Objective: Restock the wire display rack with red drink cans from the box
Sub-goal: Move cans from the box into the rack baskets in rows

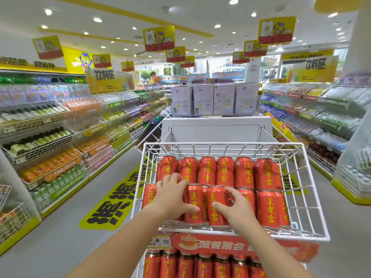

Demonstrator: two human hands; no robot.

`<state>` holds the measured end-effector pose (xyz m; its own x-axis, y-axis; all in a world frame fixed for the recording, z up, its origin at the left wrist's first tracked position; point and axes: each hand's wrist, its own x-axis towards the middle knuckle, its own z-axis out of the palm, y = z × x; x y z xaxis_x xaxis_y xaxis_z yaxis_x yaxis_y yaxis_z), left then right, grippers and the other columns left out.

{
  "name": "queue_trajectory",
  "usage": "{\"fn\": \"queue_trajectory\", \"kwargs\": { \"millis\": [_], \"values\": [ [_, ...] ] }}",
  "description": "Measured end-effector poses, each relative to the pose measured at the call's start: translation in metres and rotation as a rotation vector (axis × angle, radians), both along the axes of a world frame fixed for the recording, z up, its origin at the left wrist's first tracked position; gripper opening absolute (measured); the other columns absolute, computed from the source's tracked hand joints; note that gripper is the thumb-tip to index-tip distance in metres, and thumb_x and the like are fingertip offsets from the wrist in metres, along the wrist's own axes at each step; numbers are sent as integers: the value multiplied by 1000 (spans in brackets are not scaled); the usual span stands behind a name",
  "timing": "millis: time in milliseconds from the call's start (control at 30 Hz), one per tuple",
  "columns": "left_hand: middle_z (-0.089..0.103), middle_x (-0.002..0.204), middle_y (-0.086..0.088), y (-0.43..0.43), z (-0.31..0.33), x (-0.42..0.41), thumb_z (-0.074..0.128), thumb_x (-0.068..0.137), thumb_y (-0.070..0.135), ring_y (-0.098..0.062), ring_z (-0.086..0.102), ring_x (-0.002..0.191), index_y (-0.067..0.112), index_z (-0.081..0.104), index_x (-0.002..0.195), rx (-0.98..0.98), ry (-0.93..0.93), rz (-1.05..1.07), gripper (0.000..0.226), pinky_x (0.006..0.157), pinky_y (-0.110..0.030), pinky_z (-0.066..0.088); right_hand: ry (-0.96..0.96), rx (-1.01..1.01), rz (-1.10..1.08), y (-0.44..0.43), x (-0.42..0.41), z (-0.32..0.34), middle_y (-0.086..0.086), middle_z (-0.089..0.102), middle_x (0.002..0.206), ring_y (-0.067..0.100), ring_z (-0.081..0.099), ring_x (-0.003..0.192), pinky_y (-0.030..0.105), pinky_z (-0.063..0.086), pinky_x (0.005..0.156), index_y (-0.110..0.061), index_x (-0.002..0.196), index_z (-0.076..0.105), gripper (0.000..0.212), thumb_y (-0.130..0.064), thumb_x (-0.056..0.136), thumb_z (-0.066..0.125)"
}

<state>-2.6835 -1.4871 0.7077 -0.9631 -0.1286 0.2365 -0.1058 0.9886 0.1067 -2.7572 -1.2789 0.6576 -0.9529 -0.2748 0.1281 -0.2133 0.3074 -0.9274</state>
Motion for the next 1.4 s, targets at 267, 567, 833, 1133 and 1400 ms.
{"fn": "queue_trajectory", "kwargs": {
  "millis": [267, 567, 833, 1133, 1400],
  "values": [
    [42, 151, 12, -5, -10, -5, 69, 80, 70, -19, 22, 142, 35, 28, 156, 149, -54, -36, 94, 117, -47, 15, -2, 12, -16, -7, 1, -5, -6, 55, 138, 17, 55, 123, 45, 52, 100, -33, 142, 46, 83, -53, 69, 80],
    [28, 164, 12, -4, -10, -1, 61, 89, 66, -22, 10, 152, 32, 11, 162, 122, -120, -41, 95, 121, -51, 10, 143, 181, -50, -10, 10, 1, -10, 41, 126, 6, 45, 110, 22, 39, 92, -20, 148, 40, 69, -42, 89, 69],
    [5, 171, 7, 5, -20, 13, 44, 97, 67, -24, -6, 157, 36, 2, 163, 0, -49, -16, 83, 126, -51, 7, 114, 194, -38, -9, 16, 7, 0, 36, 152, 15, 44, 128, 31, 42, 100, -22, 155, 28, 75, -41, 92, 65],
    [-5, 171, -8, 13, -20, 33, 39, 98, 68, -29, -9, 157, 24, -9, 162, -85, -83, 42, 91, 125, -52, 8, 136, 301, 26, -7, 15, 10, -2, 31, 149, 14, 44, 124, 32, 44, 102, -22, 158, 19, 73, -44, 97, 54],
    [-7, 171, -8, 12, -17, 60, 39, 89, 80, -28, -10, 157, 23, -9, 162, -141, -64, 11, 105, 125, -53, 8, 176, 461, 59, 9, 29, 21, 0, 15, 164, 22, 23, 149, 41, 31, 115, -24, 159, 0, 98, -59, 89, 58]
  ]
}}
